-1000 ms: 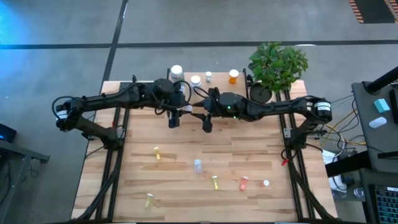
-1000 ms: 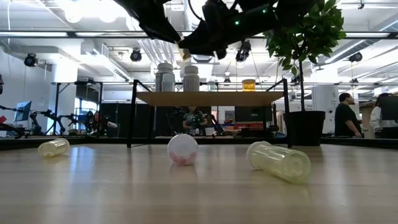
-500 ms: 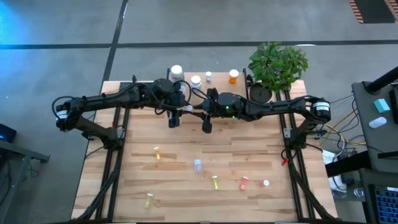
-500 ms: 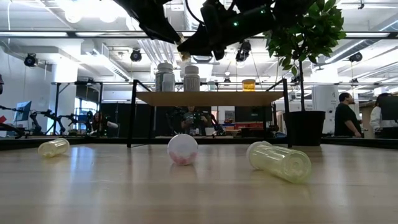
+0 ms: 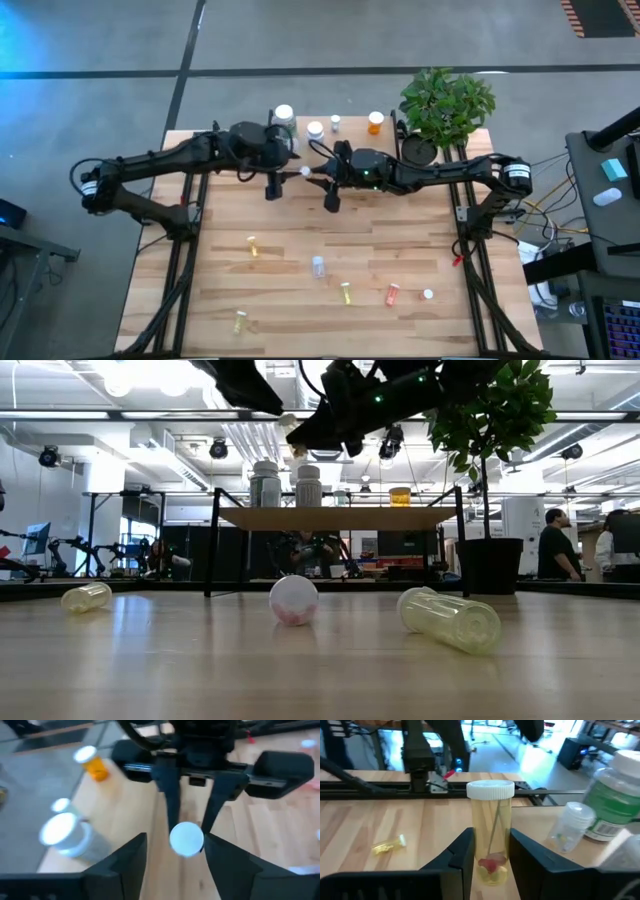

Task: Pick and place medicine bottles onto shelf by color
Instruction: Put the yellow pill bottle on the shelf

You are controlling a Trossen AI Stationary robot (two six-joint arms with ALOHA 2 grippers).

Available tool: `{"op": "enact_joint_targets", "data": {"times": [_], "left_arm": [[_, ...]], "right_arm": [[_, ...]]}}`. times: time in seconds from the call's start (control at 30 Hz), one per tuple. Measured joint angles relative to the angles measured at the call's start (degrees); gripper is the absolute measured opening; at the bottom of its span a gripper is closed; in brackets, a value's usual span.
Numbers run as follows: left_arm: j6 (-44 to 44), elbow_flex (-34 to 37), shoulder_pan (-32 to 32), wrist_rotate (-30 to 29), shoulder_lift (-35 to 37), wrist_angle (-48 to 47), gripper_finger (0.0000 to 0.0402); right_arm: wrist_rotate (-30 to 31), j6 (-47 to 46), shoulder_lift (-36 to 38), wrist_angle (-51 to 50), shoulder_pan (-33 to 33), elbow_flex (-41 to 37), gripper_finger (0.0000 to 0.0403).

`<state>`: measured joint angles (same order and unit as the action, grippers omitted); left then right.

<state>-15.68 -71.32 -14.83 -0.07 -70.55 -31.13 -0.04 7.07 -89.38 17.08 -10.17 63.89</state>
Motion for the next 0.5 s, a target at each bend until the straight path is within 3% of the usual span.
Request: {"op": "enact_joint_targets", "data": {"times": [0.27, 0.5], "left_arm": [[0.17, 1.04, -0.07, -1.91, 7.78, -1.0, 0.0201], [0.35, 6.5, -0.07, -1.91, 14.88, 0.74, 0.0201]], "right_arm": [[3.6, -0.38, 0.88, 6.66, 0.02, -2.51, 0.0098], [8.73, -1.17, 4.81, 20.19, 0.17, -12.35, 0.0098]]}}
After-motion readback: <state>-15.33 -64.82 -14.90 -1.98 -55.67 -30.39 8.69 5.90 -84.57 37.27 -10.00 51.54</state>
